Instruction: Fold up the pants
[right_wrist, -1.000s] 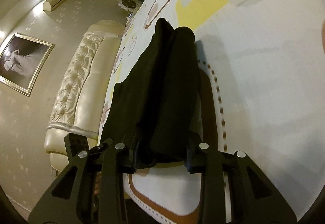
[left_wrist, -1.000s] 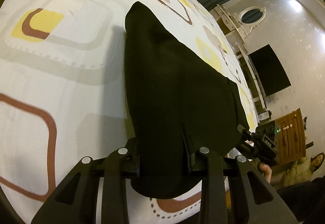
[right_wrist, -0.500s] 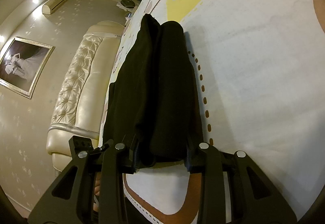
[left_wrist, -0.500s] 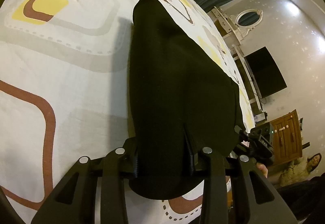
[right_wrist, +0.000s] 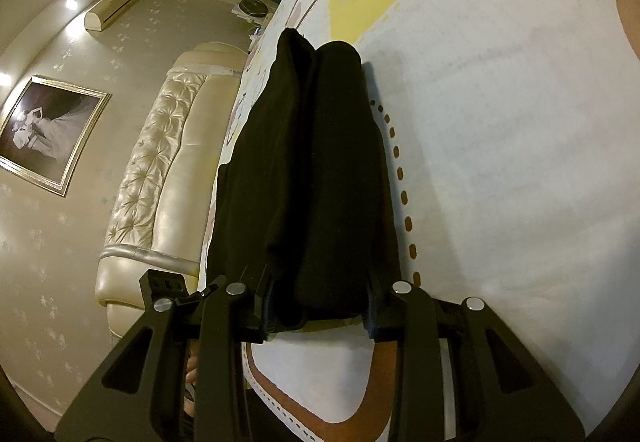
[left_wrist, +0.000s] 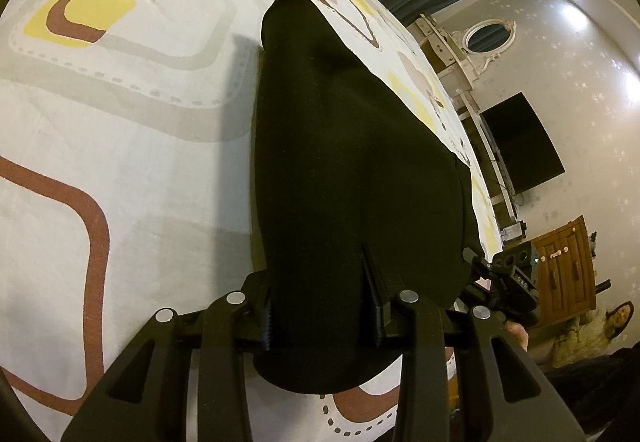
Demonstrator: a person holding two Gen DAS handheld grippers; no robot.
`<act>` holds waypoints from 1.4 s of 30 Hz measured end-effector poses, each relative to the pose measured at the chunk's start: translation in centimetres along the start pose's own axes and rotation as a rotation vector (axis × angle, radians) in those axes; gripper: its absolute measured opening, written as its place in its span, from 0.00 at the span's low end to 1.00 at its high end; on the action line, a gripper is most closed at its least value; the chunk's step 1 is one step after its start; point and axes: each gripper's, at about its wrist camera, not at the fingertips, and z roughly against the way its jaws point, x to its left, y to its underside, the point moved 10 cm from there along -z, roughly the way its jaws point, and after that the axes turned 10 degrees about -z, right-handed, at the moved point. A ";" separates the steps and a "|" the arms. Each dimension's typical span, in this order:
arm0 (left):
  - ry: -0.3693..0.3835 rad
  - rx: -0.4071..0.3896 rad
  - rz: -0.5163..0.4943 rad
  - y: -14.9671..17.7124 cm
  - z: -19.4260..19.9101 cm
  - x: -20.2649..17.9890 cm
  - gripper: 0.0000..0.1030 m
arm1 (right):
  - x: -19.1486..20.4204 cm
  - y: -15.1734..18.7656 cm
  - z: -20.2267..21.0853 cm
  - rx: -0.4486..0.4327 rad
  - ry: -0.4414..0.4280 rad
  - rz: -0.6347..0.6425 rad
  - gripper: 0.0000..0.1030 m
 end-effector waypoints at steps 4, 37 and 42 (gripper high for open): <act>-0.015 -0.001 -0.025 0.0 0.0 -0.1 0.35 | 0.0 0.0 0.0 0.004 0.000 -0.004 0.31; -0.561 -0.110 -0.174 3.8 9.5 -0.8 0.78 | -0.1 6.7 9.7 -0.201 0.362 0.202 0.81; -0.636 -0.162 -0.191 4.4 11.4 -2.0 0.79 | 2.0 8.2 9.0 -0.243 0.509 0.347 0.81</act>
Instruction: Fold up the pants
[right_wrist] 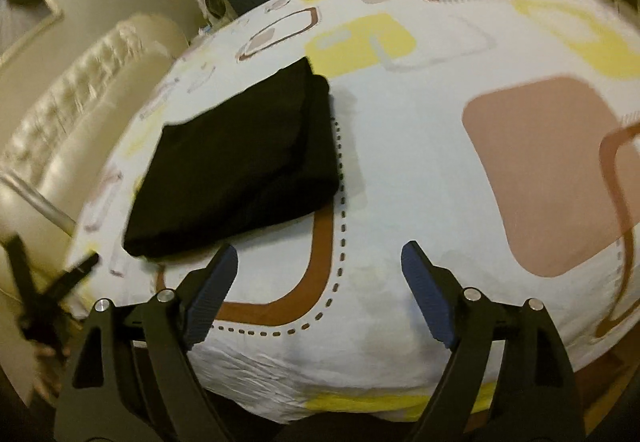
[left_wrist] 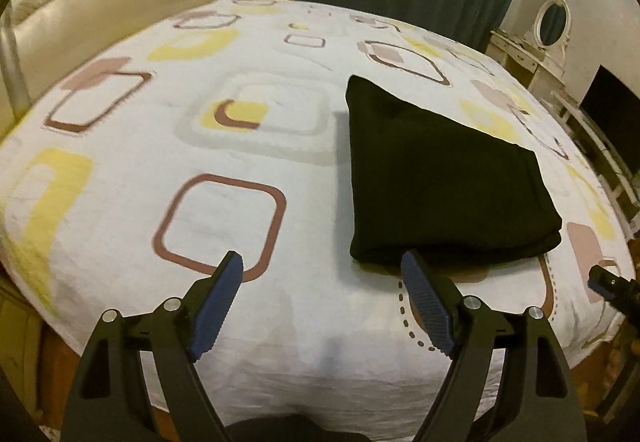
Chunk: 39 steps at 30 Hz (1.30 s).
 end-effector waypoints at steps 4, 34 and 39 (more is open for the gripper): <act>-0.058 -0.036 -0.063 -0.2 0.1 -0.6 0.81 | 1.5 0.2 -0.1 -0.058 0.077 0.092 0.82; -0.046 -0.053 -0.112 0.4 -0.1 -2.3 0.81 | 2.9 2.5 -1.7 -0.031 0.098 0.166 0.85; -0.025 -0.049 -0.116 0.4 -0.1 -2.8 0.81 | 3.0 2.5 -1.8 -0.030 0.100 0.173 0.85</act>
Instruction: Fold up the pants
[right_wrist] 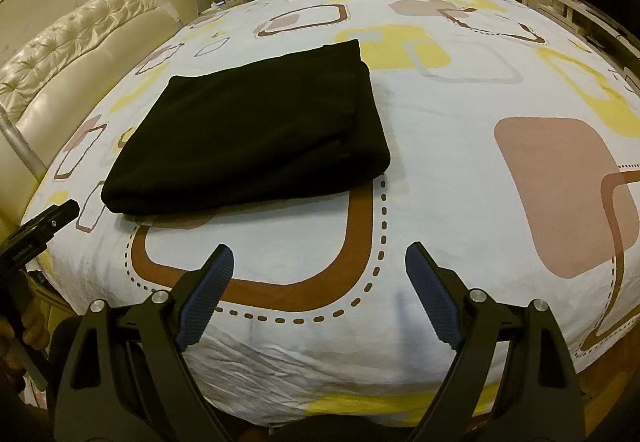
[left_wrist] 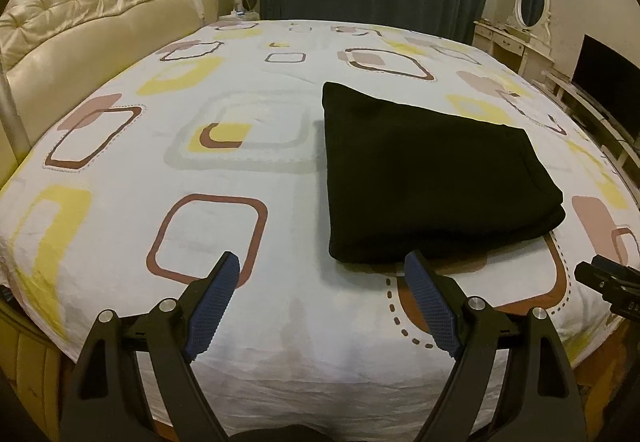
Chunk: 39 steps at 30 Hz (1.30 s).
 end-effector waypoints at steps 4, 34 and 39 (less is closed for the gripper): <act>-0.015 0.004 -0.001 -0.1 0.0 0.0 0.81 | 0.0 0.0 0.0 0.001 0.000 0.003 0.85; -0.031 0.019 -0.015 0.1 -0.2 -0.3 0.83 | 0.0 0.1 -0.1 -0.001 -0.004 0.007 0.85; -0.030 0.030 -0.031 0.3 -0.4 -0.5 0.83 | 0.1 0.2 -0.2 0.005 -0.004 0.012 0.85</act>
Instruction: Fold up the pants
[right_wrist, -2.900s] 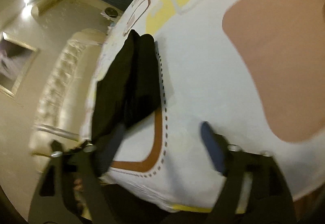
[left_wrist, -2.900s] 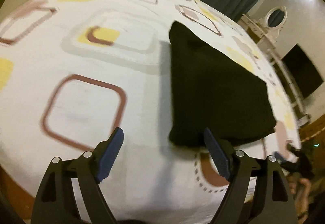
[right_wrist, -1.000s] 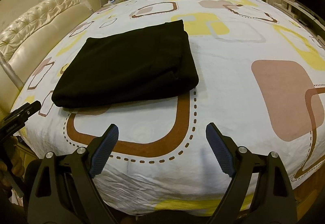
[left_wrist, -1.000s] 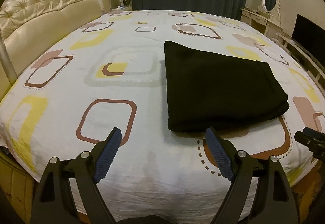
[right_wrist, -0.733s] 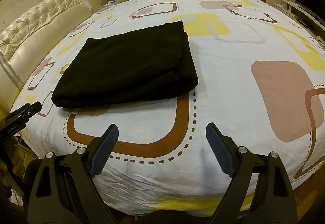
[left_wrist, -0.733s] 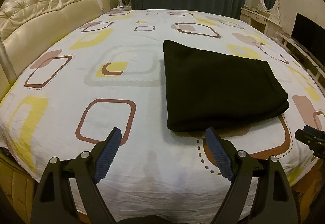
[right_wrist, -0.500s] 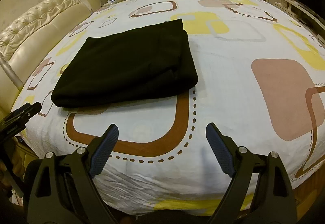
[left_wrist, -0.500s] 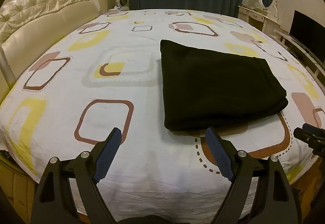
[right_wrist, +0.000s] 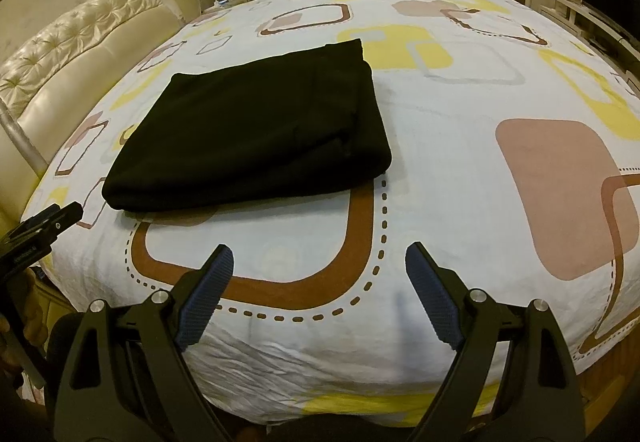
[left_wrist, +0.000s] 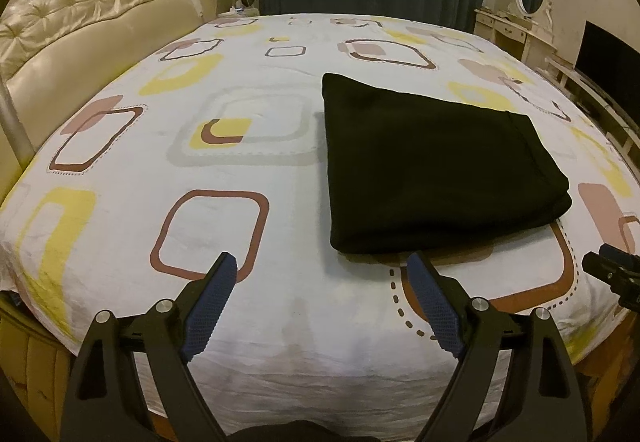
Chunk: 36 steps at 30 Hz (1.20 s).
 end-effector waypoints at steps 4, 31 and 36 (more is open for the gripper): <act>-0.007 -0.009 -0.003 -0.1 0.1 -0.1 0.84 | 0.0 0.0 0.0 0.001 0.001 0.001 0.85; -0.038 0.017 -0.054 -0.1 0.0 -0.8 0.84 | 0.8 0.6 -0.1 0.013 -0.007 0.029 0.85; 0.105 -0.041 0.035 -2.0 1.3 -1.1 0.84 | 0.9 0.7 -0.1 0.012 -0.018 0.029 0.85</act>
